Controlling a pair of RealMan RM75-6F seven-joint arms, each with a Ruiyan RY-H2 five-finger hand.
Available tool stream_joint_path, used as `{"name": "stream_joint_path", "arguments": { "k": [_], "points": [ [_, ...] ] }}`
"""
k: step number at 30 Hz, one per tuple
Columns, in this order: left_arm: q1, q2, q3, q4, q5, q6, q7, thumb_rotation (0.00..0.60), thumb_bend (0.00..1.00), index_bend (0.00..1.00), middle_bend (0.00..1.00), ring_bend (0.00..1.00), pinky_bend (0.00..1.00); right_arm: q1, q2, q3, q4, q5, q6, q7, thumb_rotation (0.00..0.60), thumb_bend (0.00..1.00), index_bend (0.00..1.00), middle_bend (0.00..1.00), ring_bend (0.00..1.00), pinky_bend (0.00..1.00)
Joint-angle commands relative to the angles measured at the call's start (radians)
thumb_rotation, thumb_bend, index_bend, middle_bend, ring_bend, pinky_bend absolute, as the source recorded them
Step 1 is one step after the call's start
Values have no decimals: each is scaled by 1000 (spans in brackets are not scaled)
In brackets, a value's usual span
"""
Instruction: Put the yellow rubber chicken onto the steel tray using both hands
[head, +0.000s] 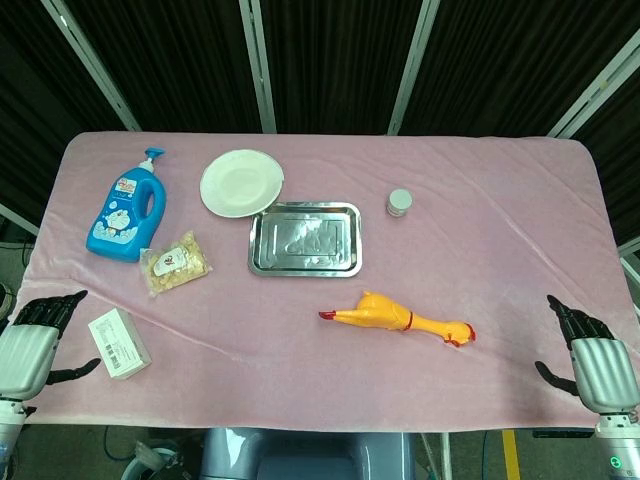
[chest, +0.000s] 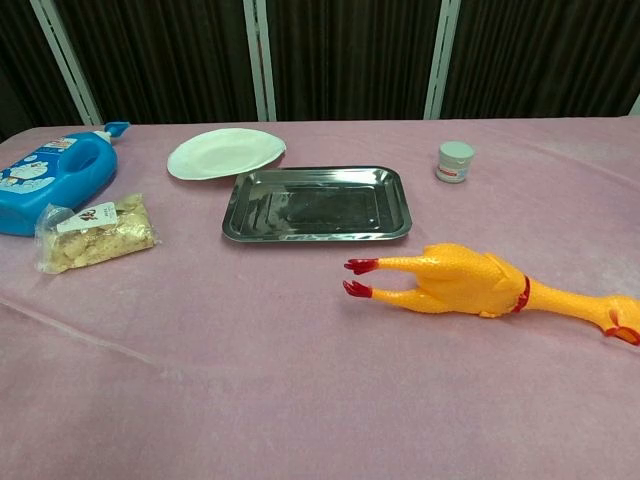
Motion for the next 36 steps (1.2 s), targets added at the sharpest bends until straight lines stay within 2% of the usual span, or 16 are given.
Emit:
{"name": "stream_joint_path", "arguments": {
  "k": [1, 18, 28, 36],
  "points": [
    [-13, -5, -6, 4, -7, -18, 7, 600, 8, 116, 183, 157, 166, -2, 0, 1, -5, 1, 4, -1, 600, 212, 62, 220, 216, 276],
    [-13, 9, -9, -11, 26, 15, -4, 600, 8, 123, 184, 157, 166, 9, 3, 2, -7, -42, 16, 37, 600, 212, 62, 220, 216, 277],
    [-8, 21, -8, -13, 21, 20, -20, 600, 8, 125, 184, 157, 166, 155, 6, 12, -65, -121, -153, 109, 600, 212, 62, 220, 216, 277],
    [-2, 37, -8, -16, 16, 29, -38, 600, 8, 126, 184, 157, 166, 284, -67, 18, -44, -88, -365, 91, 600, 212, 62, 220, 216, 291]
  ]
}}
